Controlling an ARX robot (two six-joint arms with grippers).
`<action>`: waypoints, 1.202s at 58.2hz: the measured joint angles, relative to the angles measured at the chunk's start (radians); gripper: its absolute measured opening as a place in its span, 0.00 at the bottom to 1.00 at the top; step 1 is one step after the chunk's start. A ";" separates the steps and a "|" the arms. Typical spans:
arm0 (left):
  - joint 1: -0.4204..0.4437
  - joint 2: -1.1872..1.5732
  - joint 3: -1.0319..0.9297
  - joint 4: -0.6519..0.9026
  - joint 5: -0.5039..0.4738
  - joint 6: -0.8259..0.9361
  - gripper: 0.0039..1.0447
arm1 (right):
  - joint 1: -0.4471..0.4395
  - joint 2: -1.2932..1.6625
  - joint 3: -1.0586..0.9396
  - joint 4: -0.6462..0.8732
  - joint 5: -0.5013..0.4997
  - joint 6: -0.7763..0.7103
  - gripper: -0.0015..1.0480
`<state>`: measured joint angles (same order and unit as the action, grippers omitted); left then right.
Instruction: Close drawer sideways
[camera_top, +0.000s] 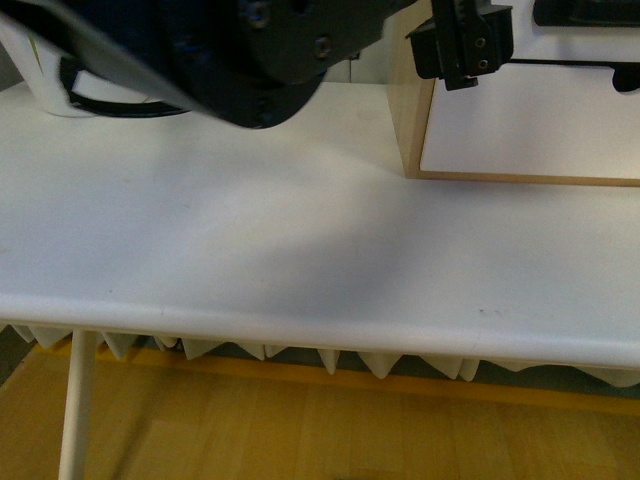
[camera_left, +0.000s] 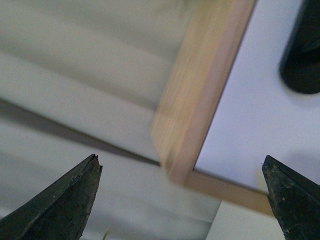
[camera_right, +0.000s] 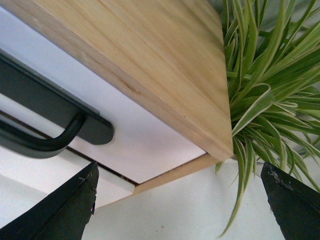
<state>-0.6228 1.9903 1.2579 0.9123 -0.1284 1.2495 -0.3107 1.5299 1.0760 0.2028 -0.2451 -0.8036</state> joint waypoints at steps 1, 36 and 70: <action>0.002 -0.008 -0.011 0.002 -0.002 -0.005 0.94 | -0.002 -0.011 -0.009 0.002 -0.002 0.006 0.91; 0.162 -0.840 -0.922 -0.054 -0.220 -0.697 0.94 | -0.210 -0.926 -0.673 -0.092 -0.213 0.278 0.91; 0.377 -1.259 -1.135 -0.313 -0.111 -1.221 0.44 | -0.101 -1.271 -0.887 -0.145 -0.163 0.764 0.40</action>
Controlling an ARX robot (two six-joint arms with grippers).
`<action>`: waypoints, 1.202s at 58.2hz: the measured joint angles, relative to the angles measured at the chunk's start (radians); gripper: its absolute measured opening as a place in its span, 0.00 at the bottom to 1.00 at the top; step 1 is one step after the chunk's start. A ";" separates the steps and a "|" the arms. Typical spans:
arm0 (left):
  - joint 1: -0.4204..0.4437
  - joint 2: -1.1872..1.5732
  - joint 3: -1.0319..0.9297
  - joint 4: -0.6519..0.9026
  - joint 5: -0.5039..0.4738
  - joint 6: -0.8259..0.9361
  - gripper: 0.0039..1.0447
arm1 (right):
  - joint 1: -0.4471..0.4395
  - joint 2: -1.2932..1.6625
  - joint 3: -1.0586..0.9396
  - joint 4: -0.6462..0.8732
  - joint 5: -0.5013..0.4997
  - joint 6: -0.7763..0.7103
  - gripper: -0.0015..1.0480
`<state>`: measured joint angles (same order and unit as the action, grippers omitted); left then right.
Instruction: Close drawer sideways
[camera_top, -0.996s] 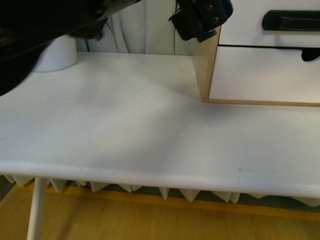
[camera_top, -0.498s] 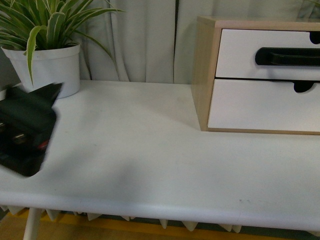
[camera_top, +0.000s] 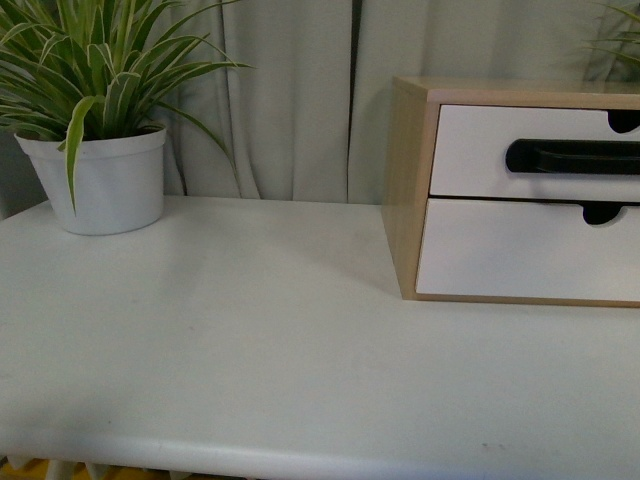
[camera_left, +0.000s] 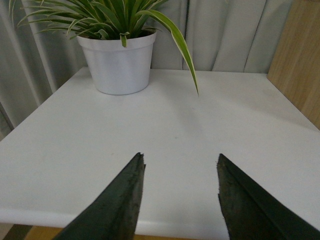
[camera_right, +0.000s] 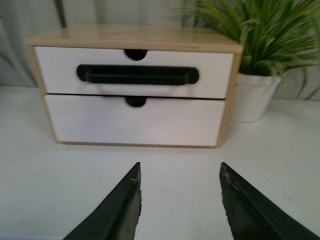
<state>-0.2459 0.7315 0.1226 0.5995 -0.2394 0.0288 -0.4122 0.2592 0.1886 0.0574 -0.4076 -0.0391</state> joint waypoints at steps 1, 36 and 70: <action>0.004 -0.006 -0.003 -0.003 0.004 -0.003 0.42 | 0.005 -0.011 -0.004 -0.011 0.006 0.003 0.39; 0.241 -0.293 -0.114 -0.164 0.226 -0.030 0.04 | 0.402 -0.200 -0.119 -0.064 0.393 0.026 0.01; 0.243 -0.522 -0.114 -0.386 0.239 -0.030 0.04 | 0.409 -0.255 -0.182 -0.060 0.403 0.026 0.01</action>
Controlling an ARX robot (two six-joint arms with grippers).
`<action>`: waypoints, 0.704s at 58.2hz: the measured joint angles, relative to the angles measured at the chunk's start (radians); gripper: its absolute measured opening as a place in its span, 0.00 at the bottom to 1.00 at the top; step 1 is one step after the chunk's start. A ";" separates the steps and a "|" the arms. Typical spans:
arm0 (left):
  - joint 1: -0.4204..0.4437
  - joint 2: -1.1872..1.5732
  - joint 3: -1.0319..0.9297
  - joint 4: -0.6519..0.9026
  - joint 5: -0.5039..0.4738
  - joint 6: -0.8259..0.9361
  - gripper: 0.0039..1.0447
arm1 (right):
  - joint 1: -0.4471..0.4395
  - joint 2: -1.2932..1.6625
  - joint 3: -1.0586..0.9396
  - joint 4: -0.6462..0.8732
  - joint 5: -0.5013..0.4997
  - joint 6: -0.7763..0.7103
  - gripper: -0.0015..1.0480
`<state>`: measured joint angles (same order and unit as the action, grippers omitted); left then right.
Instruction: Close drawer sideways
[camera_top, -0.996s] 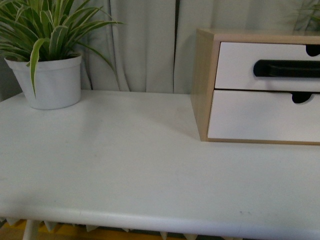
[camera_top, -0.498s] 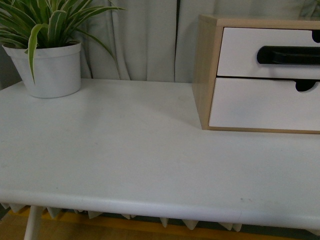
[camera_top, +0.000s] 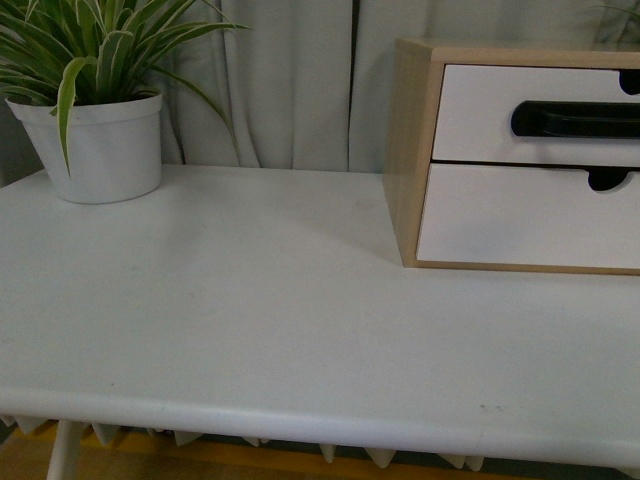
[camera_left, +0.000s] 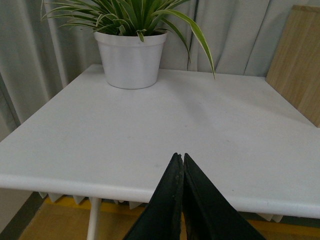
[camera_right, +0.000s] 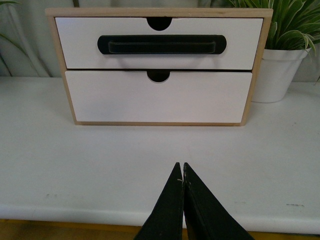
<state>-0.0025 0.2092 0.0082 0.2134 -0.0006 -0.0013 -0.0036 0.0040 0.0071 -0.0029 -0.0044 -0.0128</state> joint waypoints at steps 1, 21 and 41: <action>0.000 -0.005 0.000 -0.006 0.000 0.000 0.04 | 0.000 0.000 0.000 0.000 0.000 0.000 0.01; 0.000 -0.203 0.001 -0.210 0.000 0.000 0.04 | 0.000 0.000 0.000 0.000 0.000 0.000 0.01; 0.000 -0.205 0.000 -0.213 0.000 -0.001 0.50 | 0.000 0.000 0.000 0.000 0.000 0.000 0.33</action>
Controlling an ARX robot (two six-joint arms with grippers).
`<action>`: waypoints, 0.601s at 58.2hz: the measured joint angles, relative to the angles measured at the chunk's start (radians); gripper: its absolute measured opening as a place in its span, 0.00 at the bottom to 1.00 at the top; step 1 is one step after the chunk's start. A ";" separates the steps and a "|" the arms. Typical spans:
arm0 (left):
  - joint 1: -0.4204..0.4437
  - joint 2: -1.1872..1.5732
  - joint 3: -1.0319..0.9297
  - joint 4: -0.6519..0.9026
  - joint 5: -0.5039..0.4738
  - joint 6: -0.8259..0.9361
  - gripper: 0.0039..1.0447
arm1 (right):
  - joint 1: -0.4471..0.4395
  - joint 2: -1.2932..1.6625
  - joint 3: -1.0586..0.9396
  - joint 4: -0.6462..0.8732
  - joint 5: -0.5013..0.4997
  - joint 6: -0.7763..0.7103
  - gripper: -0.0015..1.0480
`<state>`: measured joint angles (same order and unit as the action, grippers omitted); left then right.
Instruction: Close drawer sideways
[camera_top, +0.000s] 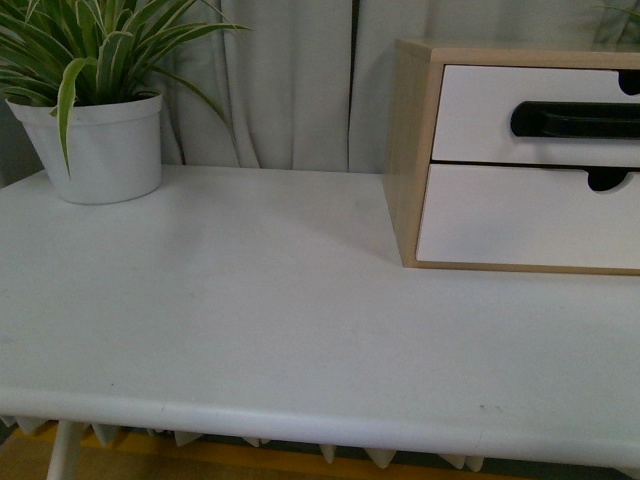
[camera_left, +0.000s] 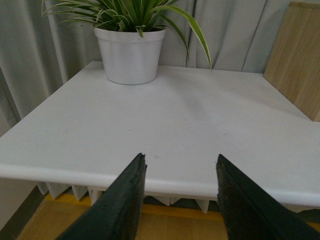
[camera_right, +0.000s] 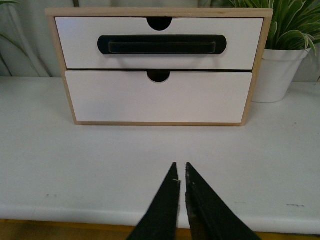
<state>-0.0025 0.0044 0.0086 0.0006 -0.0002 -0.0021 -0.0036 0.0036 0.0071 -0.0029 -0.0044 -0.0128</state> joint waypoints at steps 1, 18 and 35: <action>0.000 0.000 0.000 0.000 0.000 0.000 0.53 | 0.000 0.000 0.000 0.000 0.000 0.000 0.39; 0.000 0.000 0.000 0.000 0.000 0.001 0.96 | 0.000 0.000 0.000 0.000 0.000 0.000 0.86; 0.000 0.000 0.000 0.000 0.000 0.000 0.94 | 0.000 0.000 0.000 0.000 0.000 0.002 0.91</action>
<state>-0.0025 0.0044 0.0086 0.0006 -0.0002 -0.0017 -0.0036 0.0036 0.0071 -0.0029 -0.0044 -0.0109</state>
